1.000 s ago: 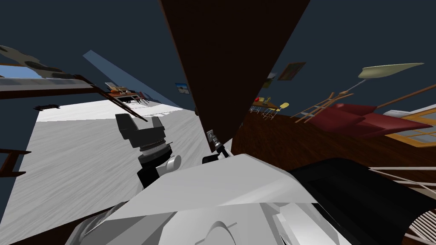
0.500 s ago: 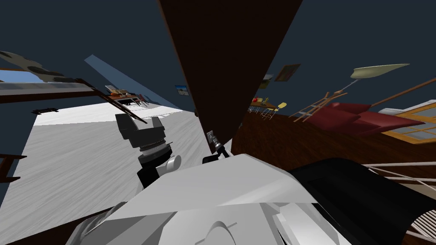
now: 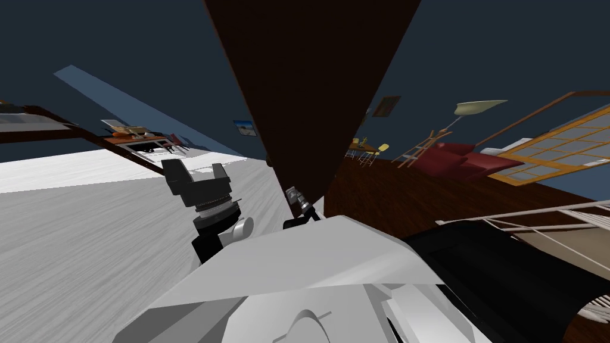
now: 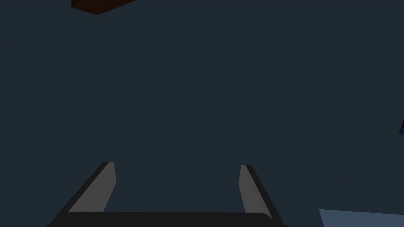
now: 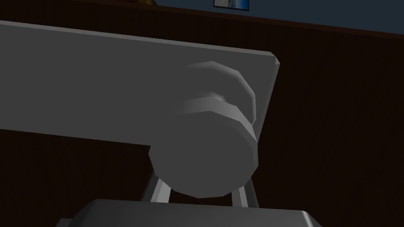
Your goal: Push the door open
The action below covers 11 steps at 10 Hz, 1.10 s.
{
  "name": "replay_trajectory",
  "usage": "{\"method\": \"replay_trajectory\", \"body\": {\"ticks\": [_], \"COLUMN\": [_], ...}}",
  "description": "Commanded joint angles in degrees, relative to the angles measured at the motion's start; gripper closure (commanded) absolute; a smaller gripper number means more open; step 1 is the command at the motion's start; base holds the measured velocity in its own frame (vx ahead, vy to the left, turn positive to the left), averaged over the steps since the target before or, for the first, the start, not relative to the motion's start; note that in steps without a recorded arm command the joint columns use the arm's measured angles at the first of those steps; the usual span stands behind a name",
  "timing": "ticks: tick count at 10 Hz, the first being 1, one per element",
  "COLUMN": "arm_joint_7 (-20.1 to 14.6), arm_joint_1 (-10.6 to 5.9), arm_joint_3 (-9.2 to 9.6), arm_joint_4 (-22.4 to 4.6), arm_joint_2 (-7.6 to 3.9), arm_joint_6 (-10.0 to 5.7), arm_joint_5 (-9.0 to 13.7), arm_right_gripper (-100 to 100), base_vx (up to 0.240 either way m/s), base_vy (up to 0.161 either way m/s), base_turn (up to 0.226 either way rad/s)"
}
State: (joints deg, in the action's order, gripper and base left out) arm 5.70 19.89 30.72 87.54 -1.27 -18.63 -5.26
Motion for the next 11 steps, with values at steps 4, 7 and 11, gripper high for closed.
{"method": "replay_trajectory", "body": {"ticks": [4, 7, 11], "arm_joint_7": [0.6, 0.8, 1.0], "arm_joint_1": [-2.38, -5.84, -9.76], "arm_joint_3": [-0.66, -1.59, -2.64], "arm_joint_4": [-2.4, -5.6, -9.3], "arm_joint_2": [-1.64, -2.95, -3.85], "arm_joint_6": [-0.23, -0.49, -0.79], "arm_joint_5": [1.6, 3.3, 5.2], "arm_right_gripper": [-100, -100, -100], "base_vx": [0.055, -0.04, -0.021], "base_vy": [-0.035, -0.14, -0.107], "base_turn": [-0.063, 0.017, 0.015]}}
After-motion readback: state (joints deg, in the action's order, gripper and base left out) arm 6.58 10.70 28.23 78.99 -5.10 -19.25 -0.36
